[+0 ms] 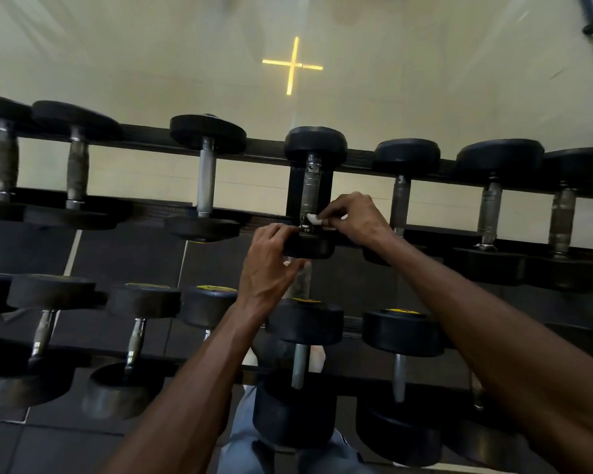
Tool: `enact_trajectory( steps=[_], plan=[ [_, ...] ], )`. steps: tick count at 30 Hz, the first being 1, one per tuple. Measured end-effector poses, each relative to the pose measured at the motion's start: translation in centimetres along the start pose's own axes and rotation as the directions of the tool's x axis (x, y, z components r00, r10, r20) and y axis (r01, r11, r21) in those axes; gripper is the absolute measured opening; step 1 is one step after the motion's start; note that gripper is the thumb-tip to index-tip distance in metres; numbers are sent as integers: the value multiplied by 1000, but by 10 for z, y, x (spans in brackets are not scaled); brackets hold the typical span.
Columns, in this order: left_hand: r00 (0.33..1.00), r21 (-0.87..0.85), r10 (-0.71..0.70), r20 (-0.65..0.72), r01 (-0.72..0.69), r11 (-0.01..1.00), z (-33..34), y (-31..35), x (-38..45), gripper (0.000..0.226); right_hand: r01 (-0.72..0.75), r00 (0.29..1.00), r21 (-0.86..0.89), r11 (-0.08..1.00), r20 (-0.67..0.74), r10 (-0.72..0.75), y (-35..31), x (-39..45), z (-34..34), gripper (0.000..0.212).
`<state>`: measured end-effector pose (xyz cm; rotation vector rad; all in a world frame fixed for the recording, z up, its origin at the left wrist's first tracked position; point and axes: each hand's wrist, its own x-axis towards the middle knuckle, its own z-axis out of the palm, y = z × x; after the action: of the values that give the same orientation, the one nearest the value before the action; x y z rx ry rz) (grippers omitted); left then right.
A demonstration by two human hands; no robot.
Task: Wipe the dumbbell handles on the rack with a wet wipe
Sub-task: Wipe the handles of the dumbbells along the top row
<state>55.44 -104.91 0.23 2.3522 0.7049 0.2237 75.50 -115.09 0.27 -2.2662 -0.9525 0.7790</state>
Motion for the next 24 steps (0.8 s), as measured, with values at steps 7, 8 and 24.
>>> enact_trajectory(
  steps=[7, 8, 24],
  plan=[
    [937, 303, 173, 303, -267, 915, 22, 34, 29, 61, -114, 985, 292, 950, -90, 146, -3, 1, -3, 19],
    [924, 379, 158, 349, -294, 878, 27, 41, 36, 57, -114, 980, 331, 937, -117, 161, -4, 1, -5, 21],
    [987, 49, 120, 108, -126, 991, 40, 20, 38, 39, -88, 957, 371, 925, -226, 182, 2, -3, -18, 21]
  ],
)
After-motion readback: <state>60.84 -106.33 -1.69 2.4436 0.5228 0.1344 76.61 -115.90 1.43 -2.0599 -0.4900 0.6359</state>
